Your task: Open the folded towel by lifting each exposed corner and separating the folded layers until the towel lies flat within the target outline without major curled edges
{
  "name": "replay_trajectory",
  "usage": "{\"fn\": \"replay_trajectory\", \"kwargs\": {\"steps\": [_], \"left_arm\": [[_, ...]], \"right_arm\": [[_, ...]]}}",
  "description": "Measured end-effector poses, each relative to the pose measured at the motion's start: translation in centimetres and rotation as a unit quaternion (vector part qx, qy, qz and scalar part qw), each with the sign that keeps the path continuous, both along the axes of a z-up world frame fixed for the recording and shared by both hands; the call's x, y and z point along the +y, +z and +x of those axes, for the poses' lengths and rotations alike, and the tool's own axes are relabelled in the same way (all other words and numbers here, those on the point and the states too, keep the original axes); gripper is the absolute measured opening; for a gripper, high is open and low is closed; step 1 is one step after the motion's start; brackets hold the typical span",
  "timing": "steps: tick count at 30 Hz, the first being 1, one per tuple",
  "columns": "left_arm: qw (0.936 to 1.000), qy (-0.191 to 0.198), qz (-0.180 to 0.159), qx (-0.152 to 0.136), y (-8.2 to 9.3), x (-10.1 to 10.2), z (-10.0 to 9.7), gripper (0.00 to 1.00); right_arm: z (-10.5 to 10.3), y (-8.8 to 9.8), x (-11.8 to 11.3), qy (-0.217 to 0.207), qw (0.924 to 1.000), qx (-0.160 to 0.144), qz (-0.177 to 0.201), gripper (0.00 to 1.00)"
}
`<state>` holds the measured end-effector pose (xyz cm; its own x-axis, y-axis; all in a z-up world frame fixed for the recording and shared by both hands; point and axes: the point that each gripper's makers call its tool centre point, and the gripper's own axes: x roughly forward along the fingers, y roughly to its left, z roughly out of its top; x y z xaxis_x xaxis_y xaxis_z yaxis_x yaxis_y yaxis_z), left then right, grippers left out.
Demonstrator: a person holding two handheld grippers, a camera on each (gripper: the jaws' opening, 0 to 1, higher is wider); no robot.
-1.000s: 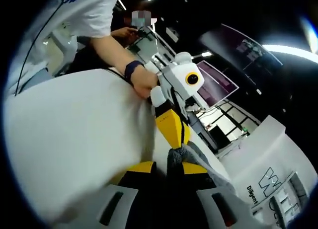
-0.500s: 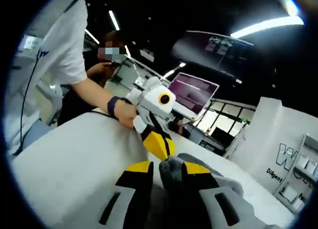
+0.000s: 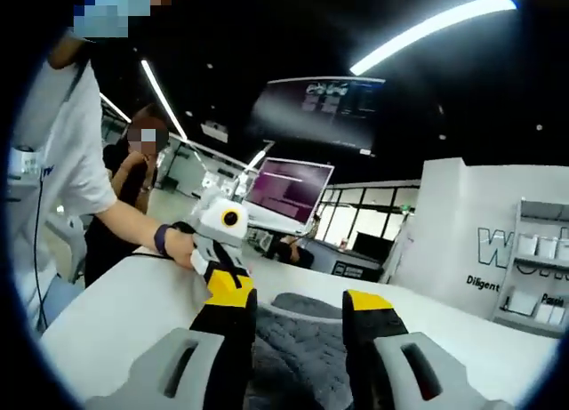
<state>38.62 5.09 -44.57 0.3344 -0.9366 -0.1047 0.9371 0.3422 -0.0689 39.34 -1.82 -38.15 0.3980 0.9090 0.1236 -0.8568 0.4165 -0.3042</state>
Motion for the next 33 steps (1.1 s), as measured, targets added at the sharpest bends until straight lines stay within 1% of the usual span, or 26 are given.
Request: {"fn": "replay_trajectory", "kwargs": {"steps": [2,5,7,8,11,13,16,21,23,26,29,33], "left_arm": [[1.0,0.001,0.0,0.002,0.0,0.1,0.1,0.03],[1.0,0.002,-0.002,0.004,0.0,0.1,0.1,0.03],[1.0,0.003,-0.002,0.003,0.0,0.2,0.2,0.03],[1.0,0.003,-0.003,0.003,0.1,0.2,0.2,0.03],[1.0,0.004,-0.002,0.003,0.1,0.3,0.4,0.03],[1.0,0.004,-0.003,0.004,0.1,0.3,0.4,0.03],[1.0,0.005,-0.002,0.003,0.1,0.3,0.4,0.03],[1.0,0.005,-0.003,0.003,0.1,0.4,0.4,0.03],[1.0,0.004,-0.003,0.003,0.1,0.4,0.4,0.03],[1.0,0.004,-0.004,0.003,0.1,0.3,0.3,0.03],[1.0,0.004,-0.004,0.003,0.2,0.3,0.3,0.03],[1.0,0.005,-0.005,0.004,0.2,0.4,0.4,0.03]], "right_arm": [[0.8,0.0,-0.7,-0.011,0.9997,0.019,0.006,0.43],[2.2,-0.5,-1.8,-0.042,0.9979,0.05,0.007,0.52],[3.1,-0.8,-2.5,-0.057,0.9952,0.078,0.012,0.6],[3.6,-0.8,-2.9,-0.062,0.9937,0.091,0.019,0.65],[4.5,-1.0,-4.0,-0.076,0.9881,0.128,0.038,0.74],[5.1,-0.8,-4.9,-0.081,0.9851,0.143,0.051,0.76],[5.6,-0.8,-5.9,-0.092,0.9817,0.157,0.057,0.8],[6.3,-1.2,-7.1,-0.113,0.9777,0.169,0.053,0.96],[6.5,-1.7,-7.4,-0.12,0.9751,0.18,0.05,0.99],[6.8,-2.3,-7.9,-0.128,0.9714,0.195,0.046,0.99],[7.2,-2.6,-8.2,-0.133,0.969,0.203,0.045,0.99],[7.8,-3.1,-9.4,-0.149,0.9629,0.221,0.043,0.99]]}}
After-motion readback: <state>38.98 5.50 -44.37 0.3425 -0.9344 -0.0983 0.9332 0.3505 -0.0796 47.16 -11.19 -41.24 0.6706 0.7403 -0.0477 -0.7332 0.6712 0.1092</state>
